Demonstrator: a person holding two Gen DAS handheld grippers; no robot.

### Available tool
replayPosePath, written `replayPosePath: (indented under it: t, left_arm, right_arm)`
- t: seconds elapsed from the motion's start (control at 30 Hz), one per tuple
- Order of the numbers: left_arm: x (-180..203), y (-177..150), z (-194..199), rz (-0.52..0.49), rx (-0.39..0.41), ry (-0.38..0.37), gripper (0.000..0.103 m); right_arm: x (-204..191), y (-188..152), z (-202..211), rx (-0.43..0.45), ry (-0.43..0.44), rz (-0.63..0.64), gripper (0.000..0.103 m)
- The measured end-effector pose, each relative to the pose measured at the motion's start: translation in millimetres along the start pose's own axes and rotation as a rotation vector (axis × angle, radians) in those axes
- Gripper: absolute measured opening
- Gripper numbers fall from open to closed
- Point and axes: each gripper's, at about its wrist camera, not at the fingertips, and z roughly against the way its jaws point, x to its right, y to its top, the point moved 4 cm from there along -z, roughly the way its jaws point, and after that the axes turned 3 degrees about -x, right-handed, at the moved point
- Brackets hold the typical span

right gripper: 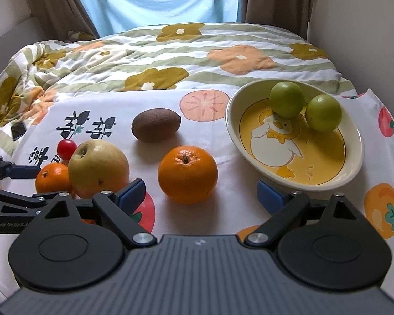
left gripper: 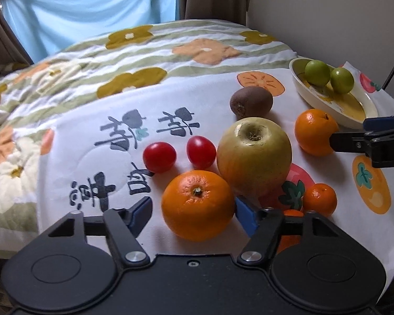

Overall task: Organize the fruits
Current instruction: 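Grasp the large orange with the left tool while the right tool grasps another orange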

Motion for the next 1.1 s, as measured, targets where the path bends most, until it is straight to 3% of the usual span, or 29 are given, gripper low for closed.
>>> replayPosePath:
  t: [0.03, 0.2, 0.3, 0.4, 0.87, 1.1]
  left_arm:
    - [0, 0, -1, 0.001, -0.002, -0.014, 0.065]
    - [0, 0, 0, 0.008, -0.001, -0.016, 0.064]
    - [-2, -3, 2, 0.017, -0.002, -0.006, 0.064]
    - [-5, -5, 4, 0.043, -0.005, 0.01, 0.064]
    - [-10, -18, 20, 0.111, 0.002, 0.054, 0.064]
    - [-6, -20, 32, 0.136, 0.019, 0.071, 0.064]
  right_arm:
    - [-1, 0, -1, -0.002, -0.001, -0.001, 0.103]
    - [-3, 0, -6, -0.004, -0.012, 0.008, 0.102]
    - [-5, 2, -10, -0.016, 0.007, 0.005, 0.088]
    - [-7, 2, -16, -0.03, 0.014, 0.002, 0.085]
    - [-9, 7, -33, -0.035, 0.033, 0.013, 0.083]
    - [-9, 9, -36, -0.028, 0.046, 0.029, 0.076]
